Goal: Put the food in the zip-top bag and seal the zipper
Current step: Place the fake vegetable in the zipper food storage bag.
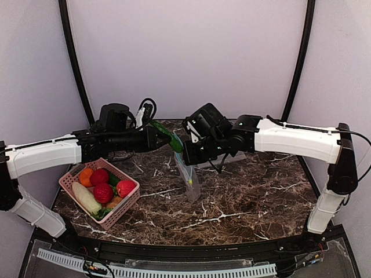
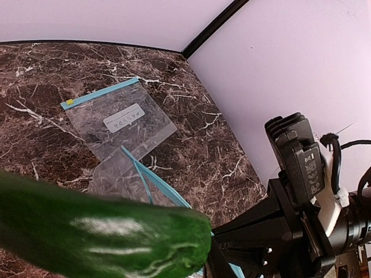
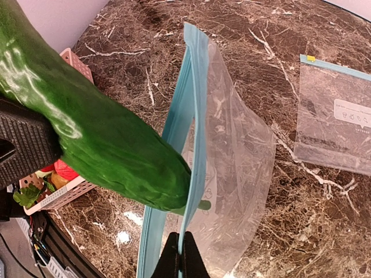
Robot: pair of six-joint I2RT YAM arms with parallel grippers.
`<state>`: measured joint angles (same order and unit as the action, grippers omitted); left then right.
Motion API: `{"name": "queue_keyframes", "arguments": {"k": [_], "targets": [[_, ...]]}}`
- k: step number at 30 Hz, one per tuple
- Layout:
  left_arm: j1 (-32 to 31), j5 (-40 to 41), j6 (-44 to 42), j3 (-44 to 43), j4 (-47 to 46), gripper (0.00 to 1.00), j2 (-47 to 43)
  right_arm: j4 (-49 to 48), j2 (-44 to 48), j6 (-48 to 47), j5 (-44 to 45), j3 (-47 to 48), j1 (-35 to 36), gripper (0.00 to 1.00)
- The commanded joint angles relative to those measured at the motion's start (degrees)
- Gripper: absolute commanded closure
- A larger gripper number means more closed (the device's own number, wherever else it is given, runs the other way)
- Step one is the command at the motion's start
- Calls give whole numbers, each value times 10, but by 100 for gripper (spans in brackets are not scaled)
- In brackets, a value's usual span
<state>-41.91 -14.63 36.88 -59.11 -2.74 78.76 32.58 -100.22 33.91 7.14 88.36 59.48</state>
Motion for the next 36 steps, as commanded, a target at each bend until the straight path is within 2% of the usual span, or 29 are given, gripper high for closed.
{"name": "queue_keyframes", "arguments": {"k": [1, 12, 19, 21, 25, 30, 36], "targets": [[-3, -18, 4, -22, -8, 96, 6, -16, 5, 2, 12, 9, -1, 100], [-17, -67, -21, -39, 117, 97, 45, -13, -2, 5, 24, 15, -1, 100], [-21, -105, -22, -53, 136, 94, 64, -12, -8, 6, 23, 14, -2, 100], [-21, -106, -27, -62, 149, 91, 68, -11, -8, 6, 24, 14, -1, 100], [-21, -92, -42, -76, 178, 77, 67, -9, -8, 7, 28, 12, -1, 100], [-22, -80, -52, -86, 197, 50, 57, -7, -9, 8, 29, 12, -1, 100], [-22, -52, -67, -99, 231, 44, 42, -5, -10, 7, 31, 12, -1, 100]]}}
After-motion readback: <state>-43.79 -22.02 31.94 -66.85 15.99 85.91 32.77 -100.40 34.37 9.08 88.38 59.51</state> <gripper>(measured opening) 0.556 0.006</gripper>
